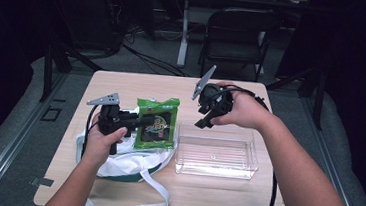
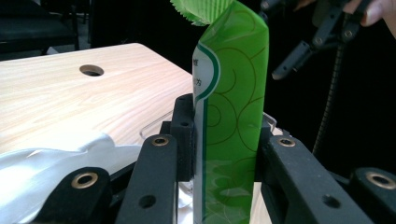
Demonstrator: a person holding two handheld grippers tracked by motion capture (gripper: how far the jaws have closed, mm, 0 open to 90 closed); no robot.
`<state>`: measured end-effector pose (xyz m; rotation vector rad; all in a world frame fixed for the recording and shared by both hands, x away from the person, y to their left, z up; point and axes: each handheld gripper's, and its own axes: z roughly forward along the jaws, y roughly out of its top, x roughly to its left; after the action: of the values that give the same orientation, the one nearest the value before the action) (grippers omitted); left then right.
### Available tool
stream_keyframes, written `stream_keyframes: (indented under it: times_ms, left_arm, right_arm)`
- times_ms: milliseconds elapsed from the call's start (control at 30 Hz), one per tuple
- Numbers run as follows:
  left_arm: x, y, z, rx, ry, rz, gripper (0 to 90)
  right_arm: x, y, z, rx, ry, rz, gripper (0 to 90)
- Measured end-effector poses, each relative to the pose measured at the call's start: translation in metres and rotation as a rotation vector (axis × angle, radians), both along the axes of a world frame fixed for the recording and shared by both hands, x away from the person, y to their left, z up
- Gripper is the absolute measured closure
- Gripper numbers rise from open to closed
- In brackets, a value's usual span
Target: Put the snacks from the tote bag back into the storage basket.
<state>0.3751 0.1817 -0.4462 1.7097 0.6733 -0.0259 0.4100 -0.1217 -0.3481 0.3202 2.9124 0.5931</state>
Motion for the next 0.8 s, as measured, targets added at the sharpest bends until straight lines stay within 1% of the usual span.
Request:
stream_keyframes:
  times_ms: [200,300,333,400,467,567,600,633,667,767,800]
  left_arm:
    - [-0.003,-0.010,0.000,-0.005,0.007,-0.042,72.9]
    - [-0.004,-0.016,0.000,-0.013,0.011,-0.071,72.9]
    - [-0.004,-0.017,-0.001,-0.011,0.010,-0.075,72.9]
    - [-0.006,-0.021,-0.001,-0.006,0.013,-0.086,72.9]
    - [-0.006,-0.025,-0.002,0.004,0.014,-0.096,72.9]
    - [-0.008,-0.031,-0.004,0.010,0.021,-0.113,72.9]
    - [-0.008,-0.032,-0.005,0.011,0.021,-0.117,72.9]
    - [-0.009,-0.034,-0.005,0.015,0.021,-0.122,72.9]
    - [-0.009,-0.036,-0.005,0.017,0.025,-0.128,72.9]
    - [-0.010,-0.040,-0.007,0.022,0.026,-0.143,72.9]
    - [-0.010,-0.041,-0.007,0.022,0.027,-0.144,72.9]
  right_arm:
    - [0.003,-0.003,0.010,-0.014,0.001,-0.012,48.0]
    - [0.002,-0.003,0.014,-0.012,0.006,-0.002,47.6]
    - [0.000,-0.003,0.015,-0.004,0.016,-0.002,47.5]
    - [-0.002,-0.002,0.017,0.003,0.021,0.003,46.7]
    - [-0.002,-0.001,0.018,0.004,0.011,0.014,46.7]
    - [-0.004,0.000,0.020,0.010,0.010,0.018,46.4]
    - [-0.004,0.001,0.021,0.002,0.010,0.023,46.3]
    - [-0.005,0.002,0.021,0.005,0.012,0.024,46.1]
    - [-0.005,0.003,0.021,-0.006,0.010,0.034,46.1]
    - [-0.007,0.007,0.021,-0.007,0.017,0.047,45.9]
    - [-0.008,0.009,0.021,-0.010,0.018,0.059,45.8]
